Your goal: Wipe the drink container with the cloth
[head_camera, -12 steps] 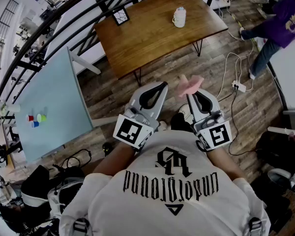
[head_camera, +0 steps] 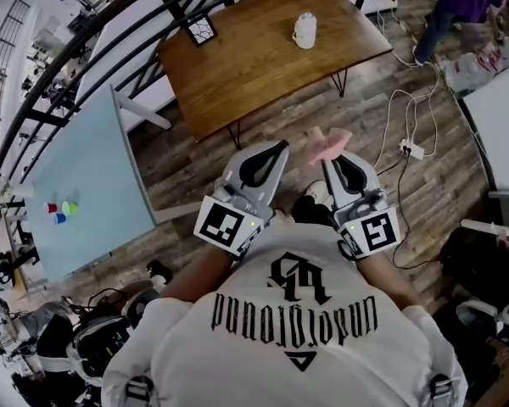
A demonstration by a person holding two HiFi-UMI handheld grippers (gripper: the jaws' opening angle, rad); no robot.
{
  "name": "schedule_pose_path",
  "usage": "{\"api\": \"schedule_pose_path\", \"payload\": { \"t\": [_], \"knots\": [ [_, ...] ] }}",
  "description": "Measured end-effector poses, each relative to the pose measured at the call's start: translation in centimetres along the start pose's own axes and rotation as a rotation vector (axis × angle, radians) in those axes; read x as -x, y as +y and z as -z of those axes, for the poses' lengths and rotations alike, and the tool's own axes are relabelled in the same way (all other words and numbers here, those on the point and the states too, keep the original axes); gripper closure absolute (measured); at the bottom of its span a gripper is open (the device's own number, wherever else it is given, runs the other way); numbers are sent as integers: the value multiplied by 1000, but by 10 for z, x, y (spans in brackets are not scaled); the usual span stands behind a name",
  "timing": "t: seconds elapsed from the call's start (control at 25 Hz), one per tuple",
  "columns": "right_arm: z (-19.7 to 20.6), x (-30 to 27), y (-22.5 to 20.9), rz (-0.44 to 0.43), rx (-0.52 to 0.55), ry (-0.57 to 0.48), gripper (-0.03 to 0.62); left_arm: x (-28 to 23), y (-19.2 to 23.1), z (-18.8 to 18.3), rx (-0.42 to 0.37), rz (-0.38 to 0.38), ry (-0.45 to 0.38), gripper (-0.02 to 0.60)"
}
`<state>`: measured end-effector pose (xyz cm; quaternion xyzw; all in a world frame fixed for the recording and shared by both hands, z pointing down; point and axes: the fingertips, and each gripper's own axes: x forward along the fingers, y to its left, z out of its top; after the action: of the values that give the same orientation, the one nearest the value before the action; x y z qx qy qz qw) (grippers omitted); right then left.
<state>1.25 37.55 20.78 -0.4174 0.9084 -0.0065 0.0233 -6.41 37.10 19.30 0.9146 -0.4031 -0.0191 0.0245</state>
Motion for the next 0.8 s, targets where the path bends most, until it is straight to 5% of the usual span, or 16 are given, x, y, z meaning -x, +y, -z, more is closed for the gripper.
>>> {"api": "schedule_pose_path", "payload": {
  "t": [0.16,0.8],
  "knots": [
    [1,-11,-31,7,7,-2,569,-35,11,4,-50,16,-32,532],
    [6,-52,-189,12,-11,8,569,-191,35,13,-41,32,-8,532]
  ]
}}
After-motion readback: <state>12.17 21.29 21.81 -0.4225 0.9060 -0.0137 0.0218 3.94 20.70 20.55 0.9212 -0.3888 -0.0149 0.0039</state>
